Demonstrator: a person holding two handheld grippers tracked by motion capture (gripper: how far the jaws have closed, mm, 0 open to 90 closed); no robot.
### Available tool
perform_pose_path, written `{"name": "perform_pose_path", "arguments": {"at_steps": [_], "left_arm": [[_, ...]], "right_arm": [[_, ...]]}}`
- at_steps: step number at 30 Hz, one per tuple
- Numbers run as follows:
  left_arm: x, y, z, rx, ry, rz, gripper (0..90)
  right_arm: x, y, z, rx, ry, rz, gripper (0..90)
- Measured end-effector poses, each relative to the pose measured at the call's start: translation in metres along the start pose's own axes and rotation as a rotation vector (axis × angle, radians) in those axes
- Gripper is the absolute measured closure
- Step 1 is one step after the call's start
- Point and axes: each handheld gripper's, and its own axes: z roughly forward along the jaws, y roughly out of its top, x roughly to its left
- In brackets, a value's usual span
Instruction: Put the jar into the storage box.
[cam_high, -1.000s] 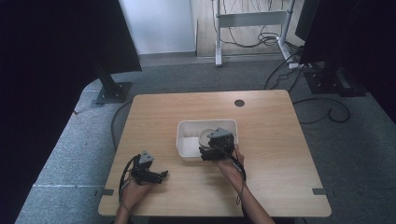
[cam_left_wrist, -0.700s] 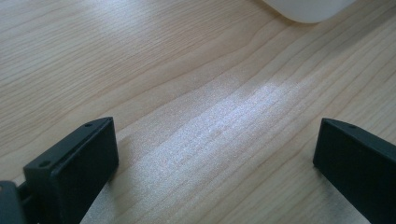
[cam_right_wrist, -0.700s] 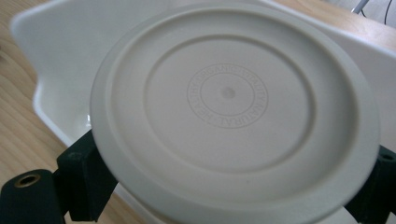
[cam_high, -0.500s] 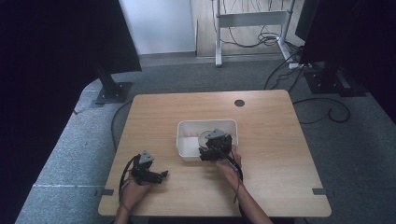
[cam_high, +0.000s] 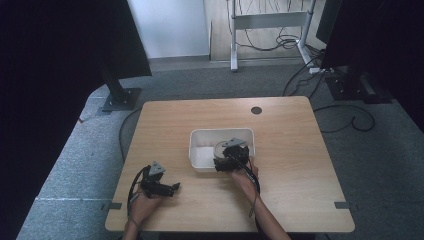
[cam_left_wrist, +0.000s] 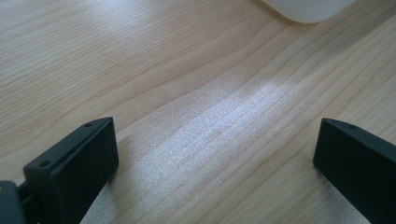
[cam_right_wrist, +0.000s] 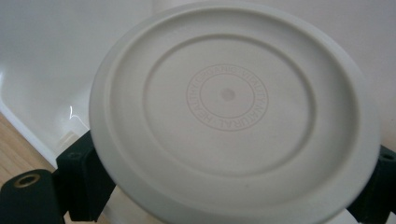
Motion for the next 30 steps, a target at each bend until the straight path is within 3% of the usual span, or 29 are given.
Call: {"name": "perform_pose_path", "arguments": {"at_steps": [6, 19, 30], "left_arm": [[0.0, 0.0, 0.0, 0.0, 0.0, 0.0, 0.0], [0.0, 0.0, 0.0, 0.0, 0.0, 0.0, 0.0], [0.0, 0.0, 0.0, 0.0, 0.0, 0.0, 0.0]], "right_arm": [[-0.003, 0.001, 0.0, -0.001, 0.034, 0.021, 3.6], [-0.001, 0.001, -0.012, -0.013, 0.029, -0.046, 1.9], [-0.002, 0.0, -0.029, -0.049, 0.03, -0.064, 2.7]]}}
